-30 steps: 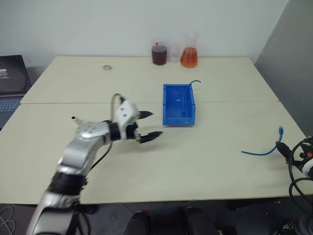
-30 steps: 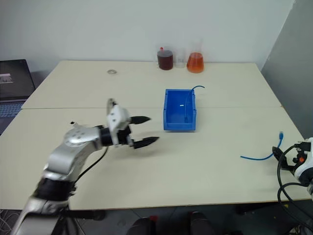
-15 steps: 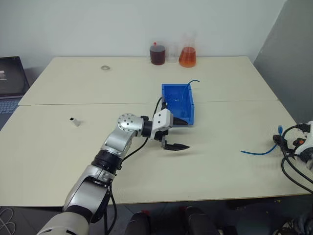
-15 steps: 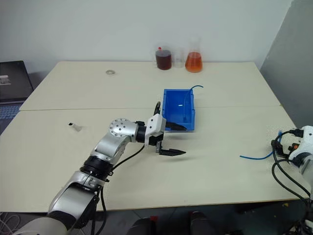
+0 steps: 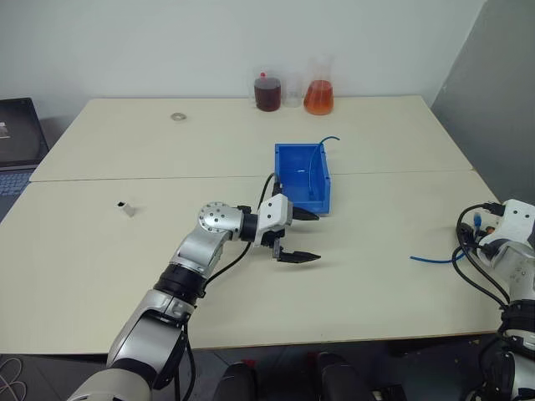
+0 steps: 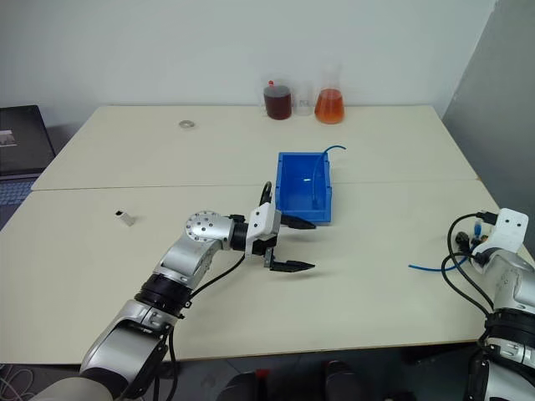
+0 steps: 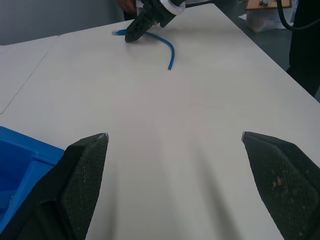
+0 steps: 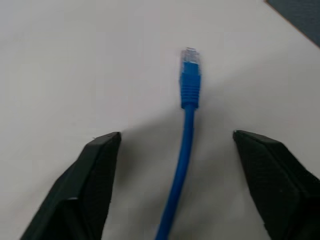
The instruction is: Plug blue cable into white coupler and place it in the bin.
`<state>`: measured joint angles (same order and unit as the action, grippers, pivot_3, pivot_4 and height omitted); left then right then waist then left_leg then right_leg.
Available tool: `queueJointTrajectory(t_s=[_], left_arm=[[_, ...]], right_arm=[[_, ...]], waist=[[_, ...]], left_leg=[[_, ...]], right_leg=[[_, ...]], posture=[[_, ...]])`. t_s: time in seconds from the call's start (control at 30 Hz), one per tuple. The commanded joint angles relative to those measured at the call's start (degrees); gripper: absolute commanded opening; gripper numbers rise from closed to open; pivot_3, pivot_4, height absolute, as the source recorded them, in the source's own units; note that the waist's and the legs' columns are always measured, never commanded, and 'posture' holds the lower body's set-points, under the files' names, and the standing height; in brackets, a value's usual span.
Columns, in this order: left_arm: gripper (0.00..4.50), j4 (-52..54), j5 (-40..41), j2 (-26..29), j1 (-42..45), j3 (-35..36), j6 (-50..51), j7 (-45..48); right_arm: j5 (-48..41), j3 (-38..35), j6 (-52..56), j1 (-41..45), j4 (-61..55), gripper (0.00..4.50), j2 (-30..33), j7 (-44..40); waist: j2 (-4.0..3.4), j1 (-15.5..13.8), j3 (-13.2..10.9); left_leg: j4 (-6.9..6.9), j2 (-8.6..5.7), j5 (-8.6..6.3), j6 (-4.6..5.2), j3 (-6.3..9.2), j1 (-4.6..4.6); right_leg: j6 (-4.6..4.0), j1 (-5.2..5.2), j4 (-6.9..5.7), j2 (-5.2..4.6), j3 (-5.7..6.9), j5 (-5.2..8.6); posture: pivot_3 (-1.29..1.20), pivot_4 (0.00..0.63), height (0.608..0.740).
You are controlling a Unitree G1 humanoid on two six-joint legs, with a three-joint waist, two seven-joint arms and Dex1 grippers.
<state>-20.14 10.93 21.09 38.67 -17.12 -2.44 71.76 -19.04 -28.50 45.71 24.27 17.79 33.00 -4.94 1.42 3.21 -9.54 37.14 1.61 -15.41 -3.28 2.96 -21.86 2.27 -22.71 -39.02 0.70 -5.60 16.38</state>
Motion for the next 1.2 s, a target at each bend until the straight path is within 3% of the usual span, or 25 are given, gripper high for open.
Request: queueJointTrajectory(t_s=[0.03, 0.37, 0.57, 0.63, 0.77, 0.83, 0.9, 1.07, 1.2], left_arm=[[4.50, 3.06, 0.55, 0.91, -0.75, 2.05, 0.65, -1.11], [4.50, 6.80, 1.20, 2.64, -4.13, 3.01, 3.02, -1.71], [4.50, 6.59, 1.79, 1.73, -4.23, 4.90, 3.67, -4.54], [4.50, 8.12, 2.33, 2.60, -5.94, 6.43, 4.06, -5.77], [4.50, 17.16, 5.51, 5.96, -14.82, 10.46, 9.48, -8.10], [4.50, 24.09, 6.37, 6.51, -22.31, 12.93, 12.26, -12.66], [4.50, 30.10, 6.48, 6.53, -28.94, 14.96, 14.38, -17.00], [4.50, 45.18, 4.08, 3.29, -48.49, 20.31, 17.87, -30.69], [4.50, 47.49, -1.21, -2.40, -58.68, 23.51, 15.46, -42.56]], right_arm=[[-0.71, -0.85, 1.77, -0.52, -2.34, 2.63, -0.67, 0.51], [-1.26, -2.82, 6.15, -5.03, -9.32, 0.04, -2.48, 1.67], [-0.72, -0.73, 4.99, -5.55, -11.17, 0.04, -0.85, -1.30], [0.11, 3.96, 3.17, -7.56, -15.27, 0.04, 2.25, -6.76], [-3.17, 13.26, 0.17, -13.27, -26.49, 0.04, 10.97, -25.24], [-2.11, 18.32, -7.06, -15.28, -28.89, 0.04, 15.78, -35.69], [-0.13, 22.68, -13.07, -14.15, -28.42, 0.04, 17.53, -40.87], [-1.42, 35.53, -12.38, -0.96, -28.32, 0.04, 8.74, -47.30], [0.81, 43.24, -8.49, 8.90, -22.25, 0.04, -4.76, -43.30]], waist=[[0.00, 0.02, 0.00], [-0.02, -0.06, 0.01], [-0.02, -0.07, 0.01], [-0.03, -0.03, 0.00], [-0.29, 0.59, 0.00], [-0.32, 0.84, 0.01], [-0.27, 0.80, -0.02], [-0.04, 1.16, -0.19], [0.05, 1.39, -0.26]], left_leg=[[0.00, 0.00, 0.00, 0.00, 0.00, 0.01], [0.00, 0.01, 0.00, 0.00, 0.06, 0.02], [0.00, 0.01, 0.00, 0.00, 0.07, 0.02], [0.00, 0.01, 0.00, 0.00, 0.07, 0.01], [-0.10, 0.03, -0.01, 0.01, -0.02, 0.02], [-0.12, 0.05, -0.01, 0.02, 0.00, 0.00], [-0.10, 0.08, -0.03, 0.04, 0.03, 0.00], [0.00, 0.14, -0.02, 0.03, 0.06, 0.18], [-0.06, 0.19, -0.02, 0.03, 0.18, 0.39]], right_leg=[[0.00, 0.00, 0.00, 0.00, 0.00, 0.00], [0.00, 0.03, 0.00, 0.01, 0.04, 0.00], [0.00, 0.04, 0.00, 0.01, 0.06, 0.00], [0.00, 0.03, 0.00, 0.01, 0.06, 0.00], [0.00, -0.07, 0.02, 0.01, -0.05, 0.00], [0.00, -0.12, 0.02, 0.01, -0.03, 0.01], [0.00, -0.10, 0.04, 0.01, 0.01, 0.01], [0.04, 0.11, 0.06, 0.00, 0.02, 0.01], [0.00, 0.28, 0.01, 0.05, 0.09, 0.01]], posture=[[0.00, 0.150, 0.740], [0.00, 0.150, 0.740], [0.00, 0.150, 0.740], [0.00, 0.150, 0.740], [0.00, 0.150, 0.740], [0.00, 0.150, 0.740], [0.00, 0.150, 0.740], [0.00, 0.150, 0.740], [0.00, 0.150, 0.740]])
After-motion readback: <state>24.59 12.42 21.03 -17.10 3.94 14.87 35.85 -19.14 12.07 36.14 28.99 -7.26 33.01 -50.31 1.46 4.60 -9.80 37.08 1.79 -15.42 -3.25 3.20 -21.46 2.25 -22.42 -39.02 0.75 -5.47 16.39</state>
